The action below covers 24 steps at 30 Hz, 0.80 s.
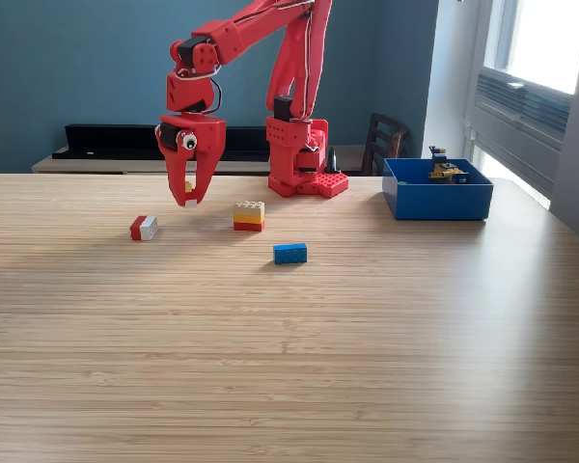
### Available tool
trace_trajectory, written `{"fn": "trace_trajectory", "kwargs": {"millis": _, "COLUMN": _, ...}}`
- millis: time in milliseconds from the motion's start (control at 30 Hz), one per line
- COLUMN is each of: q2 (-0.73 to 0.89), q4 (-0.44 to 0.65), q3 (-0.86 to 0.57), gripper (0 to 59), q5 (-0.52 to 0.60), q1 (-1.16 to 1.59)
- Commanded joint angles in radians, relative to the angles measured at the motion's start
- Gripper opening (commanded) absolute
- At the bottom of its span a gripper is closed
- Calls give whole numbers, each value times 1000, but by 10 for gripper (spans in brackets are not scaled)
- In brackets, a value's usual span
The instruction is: Grasp a lego block and put it in the bin.
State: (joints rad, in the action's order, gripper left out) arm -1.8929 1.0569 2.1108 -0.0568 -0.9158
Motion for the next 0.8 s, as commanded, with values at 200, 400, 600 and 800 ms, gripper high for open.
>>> {"fn": "trace_trajectory", "kwargs": {"millis": 200, "q2": -37, "q4": 301, "q3": -480, "gripper": 0, "q5": 124, "q1": 244}}
{"fn": "trace_trajectory", "kwargs": {"millis": 400, "q2": -35, "q4": 331, "q3": -479, "gripper": 0, "q5": 206, "q1": 577}}
{"fn": "trace_trajectory", "kwargs": {"millis": 600, "q2": -34, "q4": 331, "q3": -489, "gripper": 0, "q5": 278, "q1": 983}}
{"fn": "trace_trajectory", "kwargs": {"millis": 800, "q2": -34, "q4": 339, "q3": -512, "gripper": 0, "q5": 299, "q1": 1399}}
